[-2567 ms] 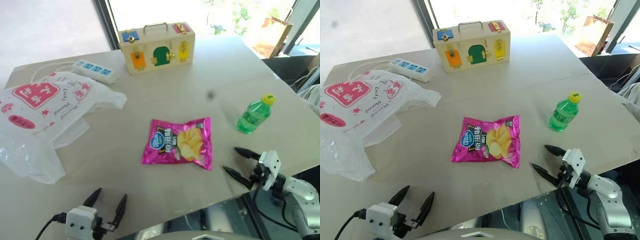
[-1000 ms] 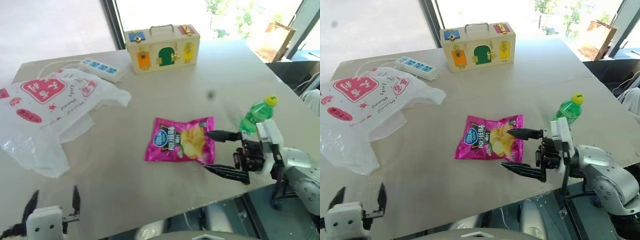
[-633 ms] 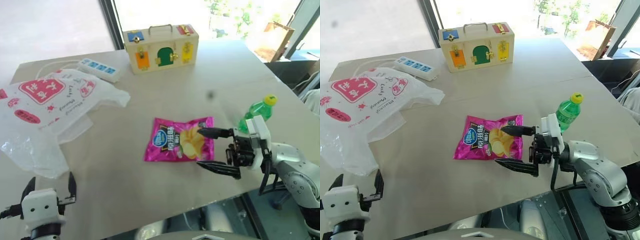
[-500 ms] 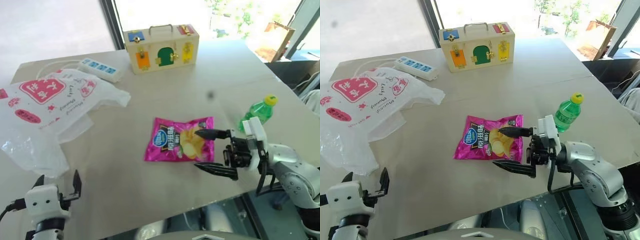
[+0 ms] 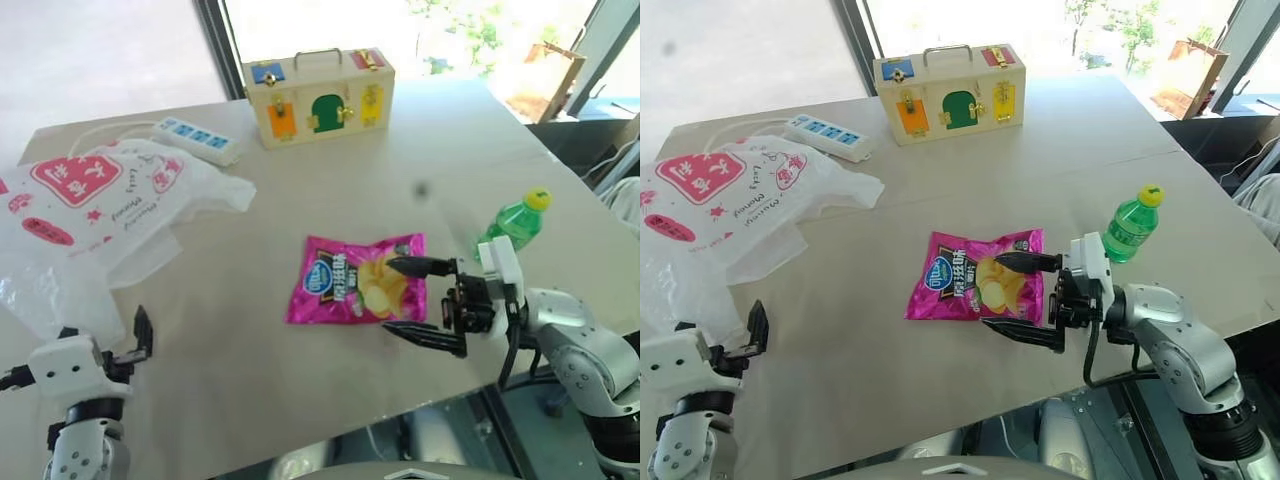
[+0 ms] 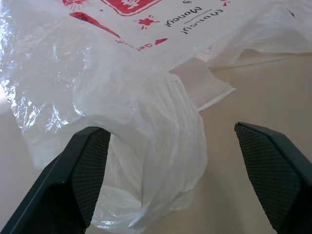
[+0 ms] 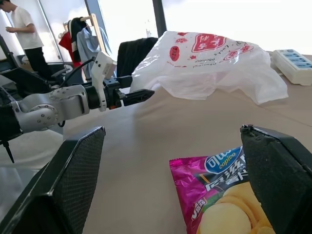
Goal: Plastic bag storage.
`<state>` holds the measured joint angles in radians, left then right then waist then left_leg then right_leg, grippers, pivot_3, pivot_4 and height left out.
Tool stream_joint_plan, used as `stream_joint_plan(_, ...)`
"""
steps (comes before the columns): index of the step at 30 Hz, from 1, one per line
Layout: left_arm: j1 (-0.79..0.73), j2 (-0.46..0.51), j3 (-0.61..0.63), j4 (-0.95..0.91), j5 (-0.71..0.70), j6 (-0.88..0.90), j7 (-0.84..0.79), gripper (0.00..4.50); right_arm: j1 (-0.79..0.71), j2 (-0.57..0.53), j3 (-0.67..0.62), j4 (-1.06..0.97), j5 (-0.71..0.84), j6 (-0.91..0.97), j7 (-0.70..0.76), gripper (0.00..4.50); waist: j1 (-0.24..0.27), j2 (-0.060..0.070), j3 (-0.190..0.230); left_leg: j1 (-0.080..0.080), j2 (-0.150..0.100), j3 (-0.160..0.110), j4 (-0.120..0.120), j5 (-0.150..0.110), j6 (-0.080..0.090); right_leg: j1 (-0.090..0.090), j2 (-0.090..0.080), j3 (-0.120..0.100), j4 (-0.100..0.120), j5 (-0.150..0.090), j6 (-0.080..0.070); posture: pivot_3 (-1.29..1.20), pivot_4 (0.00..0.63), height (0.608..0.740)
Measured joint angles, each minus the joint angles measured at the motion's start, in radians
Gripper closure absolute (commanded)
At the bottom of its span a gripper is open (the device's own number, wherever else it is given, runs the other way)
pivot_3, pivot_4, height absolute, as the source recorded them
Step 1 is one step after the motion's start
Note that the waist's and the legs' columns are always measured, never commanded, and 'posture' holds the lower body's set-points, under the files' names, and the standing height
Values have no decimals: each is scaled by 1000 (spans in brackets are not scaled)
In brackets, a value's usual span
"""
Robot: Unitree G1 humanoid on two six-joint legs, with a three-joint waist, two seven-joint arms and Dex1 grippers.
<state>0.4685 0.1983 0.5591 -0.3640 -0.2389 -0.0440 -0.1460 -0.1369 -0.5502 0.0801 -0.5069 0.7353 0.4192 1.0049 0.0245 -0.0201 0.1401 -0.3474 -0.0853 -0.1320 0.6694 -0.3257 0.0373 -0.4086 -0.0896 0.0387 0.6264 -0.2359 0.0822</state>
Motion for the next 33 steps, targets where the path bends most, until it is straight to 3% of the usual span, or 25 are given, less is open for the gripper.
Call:
stream_joint_plan(6,-30,-3,31,12,-2,39,50,218,1,8,1,8,-21,-17,12,7,-7,0,0,0,0,0,0,0,0,0,0,0,0,0,0,0,150,740)
stream_joint_plan(7,-30,-4,31,11,-2,40,52,447,1,8,1,10,-23,-18,14,0,-9,0,0,0,0,0,0,0,0,0,0,0,0,0,0,0,150,740)
stream_joint_plan(10,-28,-7,30,7,0,39,54,1410,5,9,1,14,-27,-28,16,0,-10,0,0,0,0,0,0,0,0,0,0,0,0,0,0,0,150,740)
stream_joint_plan(17,-27,-13,29,1,-1,40,62,4464,7,12,2,15,-41,-35,15,0,-10,0,0,0,0,0,0,0,0,0,0,0,0,0,0,0,150,740)
stream_joint_plan(27,-125,9,-55,-34,-104,114,-14,4464,-50,50,-25,130,-110,3,-143,0,-11,0,0,0,0,0,0,0,0,-1,0,1,1,0,0,0,150,740)
stream_joint_plan(33,-188,14,-146,-97,-280,207,-114,4464,-109,43,-105,191,-107,147,-302,0,-14,1,0,0,0,0,-1,0,-1,-3,1,1,1,0,0,0,150,740)
